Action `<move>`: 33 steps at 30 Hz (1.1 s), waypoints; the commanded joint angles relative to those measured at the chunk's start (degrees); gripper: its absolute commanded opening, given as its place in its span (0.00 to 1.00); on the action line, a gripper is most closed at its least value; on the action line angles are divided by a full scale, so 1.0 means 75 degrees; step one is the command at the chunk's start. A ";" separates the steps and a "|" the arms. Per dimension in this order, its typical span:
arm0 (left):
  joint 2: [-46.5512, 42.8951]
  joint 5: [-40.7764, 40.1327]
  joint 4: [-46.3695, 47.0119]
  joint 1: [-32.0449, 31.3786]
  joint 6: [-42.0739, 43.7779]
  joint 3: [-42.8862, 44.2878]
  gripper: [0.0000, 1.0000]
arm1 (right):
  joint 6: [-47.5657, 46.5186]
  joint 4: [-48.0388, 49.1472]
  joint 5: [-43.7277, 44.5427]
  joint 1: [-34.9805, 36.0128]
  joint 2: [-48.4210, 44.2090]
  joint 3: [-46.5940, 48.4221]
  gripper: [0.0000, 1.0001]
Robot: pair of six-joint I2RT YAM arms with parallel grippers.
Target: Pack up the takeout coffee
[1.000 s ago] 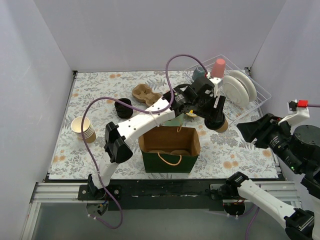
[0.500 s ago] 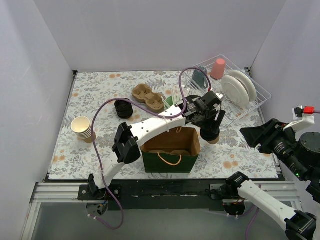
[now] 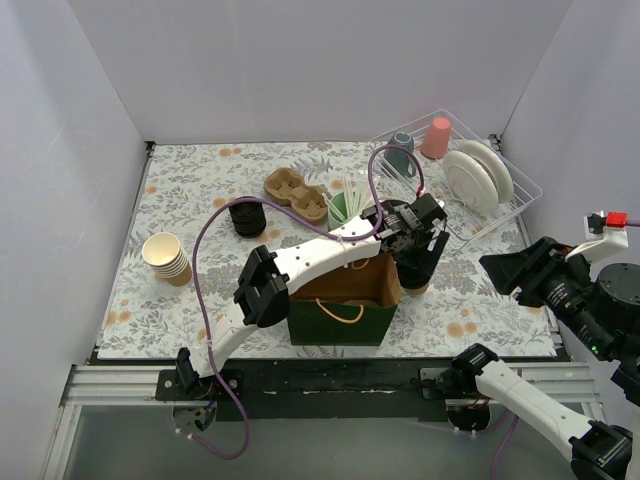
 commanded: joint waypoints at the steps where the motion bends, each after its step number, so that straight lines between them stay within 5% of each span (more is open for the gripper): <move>1: -0.0822 0.0115 0.0718 -0.0029 -0.0041 0.0257 0.85 | -0.0004 0.0186 0.0121 -0.0005 0.0073 -0.0042 0.59; 2: -0.0917 0.0104 0.0812 -0.0029 -0.0040 0.0245 0.98 | 0.0007 0.0186 0.0132 -0.0005 0.0038 -0.0066 0.59; 15: -0.2475 -0.1476 0.1280 -0.0005 0.0439 0.0679 0.98 | 0.0230 0.0408 0.0156 -0.0005 0.0202 -0.0546 0.59; 22: -0.4174 -0.3034 0.1330 0.0018 0.1330 -0.0387 0.98 | 0.0347 0.0479 0.0284 -0.0005 0.0821 -0.0945 0.59; 27: -0.5545 -0.4500 0.0233 0.0135 0.0419 -0.2096 0.98 | 0.0230 0.0280 0.0355 -0.0005 0.1595 -0.0922 0.60; 33: -0.7443 -0.2675 -0.1752 0.1551 -0.1539 -0.3726 0.98 | -0.0414 0.0268 0.0296 -0.0005 0.2720 -0.1238 0.63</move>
